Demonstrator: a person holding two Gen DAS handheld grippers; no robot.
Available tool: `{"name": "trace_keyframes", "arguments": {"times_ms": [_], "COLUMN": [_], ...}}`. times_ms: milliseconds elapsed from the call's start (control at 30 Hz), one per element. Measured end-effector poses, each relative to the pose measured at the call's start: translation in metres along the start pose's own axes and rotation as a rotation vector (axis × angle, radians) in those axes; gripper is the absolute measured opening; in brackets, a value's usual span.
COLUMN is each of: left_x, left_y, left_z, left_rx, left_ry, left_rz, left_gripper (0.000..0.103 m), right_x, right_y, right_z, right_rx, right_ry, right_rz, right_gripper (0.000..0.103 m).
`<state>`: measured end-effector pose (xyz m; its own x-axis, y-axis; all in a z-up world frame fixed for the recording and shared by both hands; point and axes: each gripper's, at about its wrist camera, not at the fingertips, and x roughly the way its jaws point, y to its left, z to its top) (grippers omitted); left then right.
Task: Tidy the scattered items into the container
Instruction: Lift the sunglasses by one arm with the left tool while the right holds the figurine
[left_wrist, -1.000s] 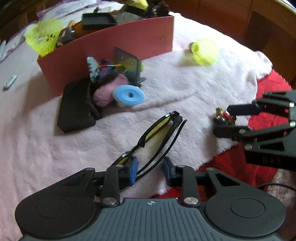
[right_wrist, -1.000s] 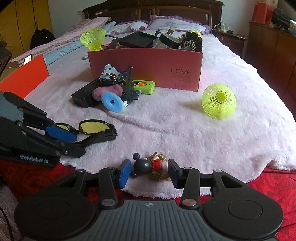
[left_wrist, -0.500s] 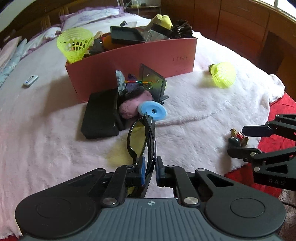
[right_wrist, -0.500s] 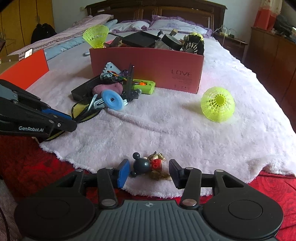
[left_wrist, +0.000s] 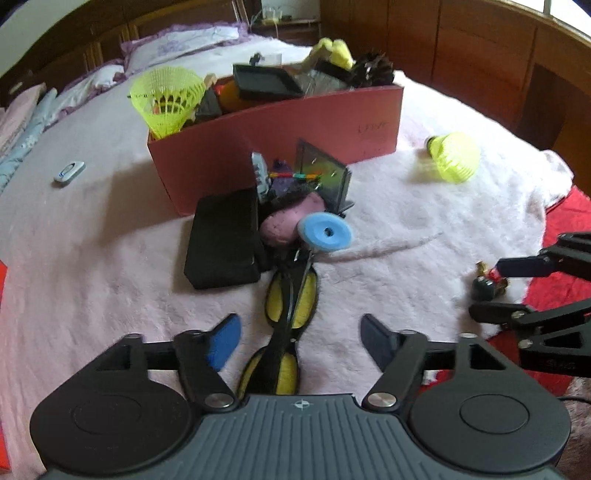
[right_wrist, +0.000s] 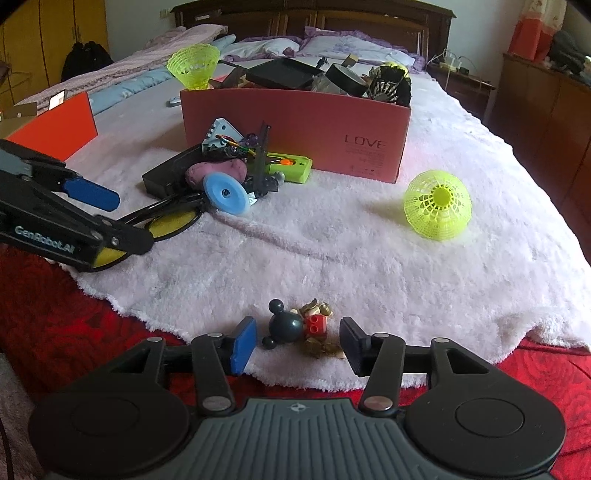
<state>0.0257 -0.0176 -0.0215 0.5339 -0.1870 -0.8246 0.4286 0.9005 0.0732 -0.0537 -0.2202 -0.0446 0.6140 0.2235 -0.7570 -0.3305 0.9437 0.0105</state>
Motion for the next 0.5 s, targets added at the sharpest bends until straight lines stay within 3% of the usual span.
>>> {"name": "trace_keyframes", "arguments": {"times_ms": [100, 200, 300, 500], "left_x": [0.016, 0.024, 0.01, -0.009], "left_y": [0.009, 0.02, 0.019, 0.01], "left_z": [-0.001, -0.004, -0.007, -0.013], "left_rx": [-0.026, -0.113, -0.145, -0.199], "left_ry": [0.049, 0.083, 0.036, -0.013], "left_rz": [-0.043, -0.083, -0.121, -0.298], "left_gripper": [0.072, 0.07, 0.07, 0.065], "right_x": [0.0, -0.001, 0.0, 0.003], "right_y": [0.001, 0.001, -0.001, 0.0], "right_z": [0.001, 0.001, 0.001, 0.0], "right_rx": [-0.005, -0.005, -0.001, -0.001], "right_ry": [0.0, -0.002, -0.002, 0.005], "right_rz": [-0.001, -0.007, -0.01, -0.009], "right_gripper": [0.053, 0.054, 0.055, 0.055]}}
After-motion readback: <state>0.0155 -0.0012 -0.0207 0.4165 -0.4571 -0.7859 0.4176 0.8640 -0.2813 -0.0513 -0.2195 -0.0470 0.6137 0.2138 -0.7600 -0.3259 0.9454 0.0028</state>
